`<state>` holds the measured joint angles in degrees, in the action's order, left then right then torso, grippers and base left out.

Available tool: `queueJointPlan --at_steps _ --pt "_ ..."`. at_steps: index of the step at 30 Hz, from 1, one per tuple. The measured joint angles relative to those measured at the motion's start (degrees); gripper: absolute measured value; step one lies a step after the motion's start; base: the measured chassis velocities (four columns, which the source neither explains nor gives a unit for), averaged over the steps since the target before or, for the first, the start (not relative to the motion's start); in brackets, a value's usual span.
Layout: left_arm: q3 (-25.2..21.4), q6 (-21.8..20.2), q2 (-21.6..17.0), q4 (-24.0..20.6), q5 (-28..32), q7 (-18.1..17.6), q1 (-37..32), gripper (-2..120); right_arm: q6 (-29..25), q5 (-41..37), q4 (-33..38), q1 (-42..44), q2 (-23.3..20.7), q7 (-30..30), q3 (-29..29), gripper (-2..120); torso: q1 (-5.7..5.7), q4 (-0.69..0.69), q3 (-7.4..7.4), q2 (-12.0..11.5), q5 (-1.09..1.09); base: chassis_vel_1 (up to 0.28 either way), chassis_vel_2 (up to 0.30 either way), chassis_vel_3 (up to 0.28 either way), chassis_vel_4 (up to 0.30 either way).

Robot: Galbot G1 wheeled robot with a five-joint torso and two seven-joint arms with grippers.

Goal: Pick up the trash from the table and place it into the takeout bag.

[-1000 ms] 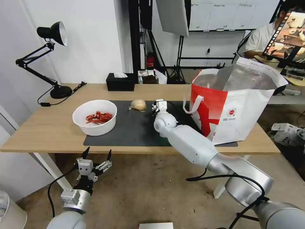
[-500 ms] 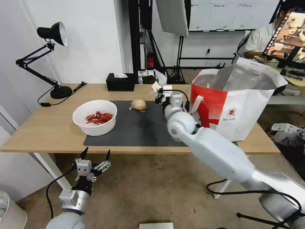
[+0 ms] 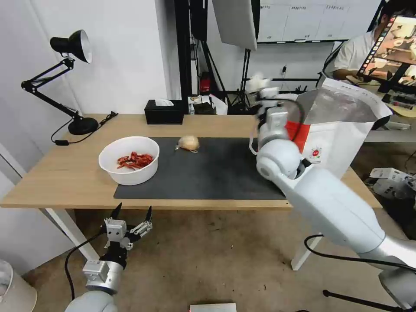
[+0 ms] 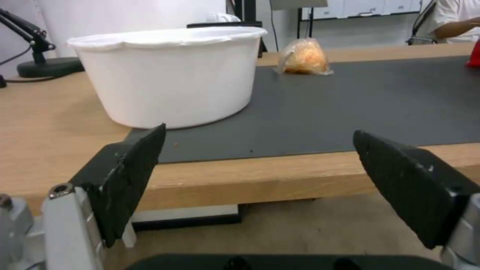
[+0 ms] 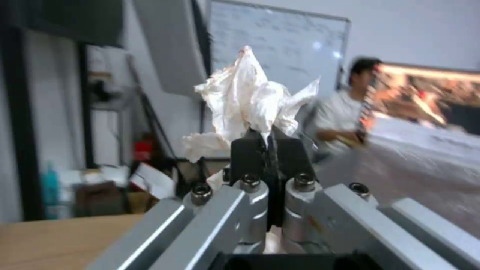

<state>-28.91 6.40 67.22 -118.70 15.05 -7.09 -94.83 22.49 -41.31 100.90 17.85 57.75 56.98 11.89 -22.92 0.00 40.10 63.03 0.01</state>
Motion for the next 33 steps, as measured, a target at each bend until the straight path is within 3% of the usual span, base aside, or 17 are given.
queueJointPlan --at_steps 8,24,27,33 --pt "0.4 0.0 -0.3 0.1 0.0 0.0 0.3 100 1.6 -10.3 1.9 -1.6 -2.2 4.2 -0.9 0 0.0 0.0 0.0 0.0 -0.01 0.0 0.0 0.0 0.0" --pt "1.6 -1.1 -1.1 0.2 1.7 0.0 2.0 100 1.2 -13.3 4.2 -2.1 -4.9 5.7 -1.1 56 0.0 0.0 0.0 0.0 -0.01 0.0 0.0 0.0 0.0" --pt "1.9 -1.2 -1.1 0.2 1.7 0.0 2.1 100 0.5 -13.4 4.9 -1.8 -5.6 4.0 -1.3 66 0.0 0.0 0.0 0.0 -0.01 0.0 0.0 0.0 0.0" --pt "1.8 -1.2 -1.6 -0.3 2.0 0.0 2.6 100 -5.7 -16.2 10.5 2.0 -8.5 -8.8 -2.0 91 0.0 0.0 0.0 0.0 -0.02 0.0 0.0 0.0 0.0"
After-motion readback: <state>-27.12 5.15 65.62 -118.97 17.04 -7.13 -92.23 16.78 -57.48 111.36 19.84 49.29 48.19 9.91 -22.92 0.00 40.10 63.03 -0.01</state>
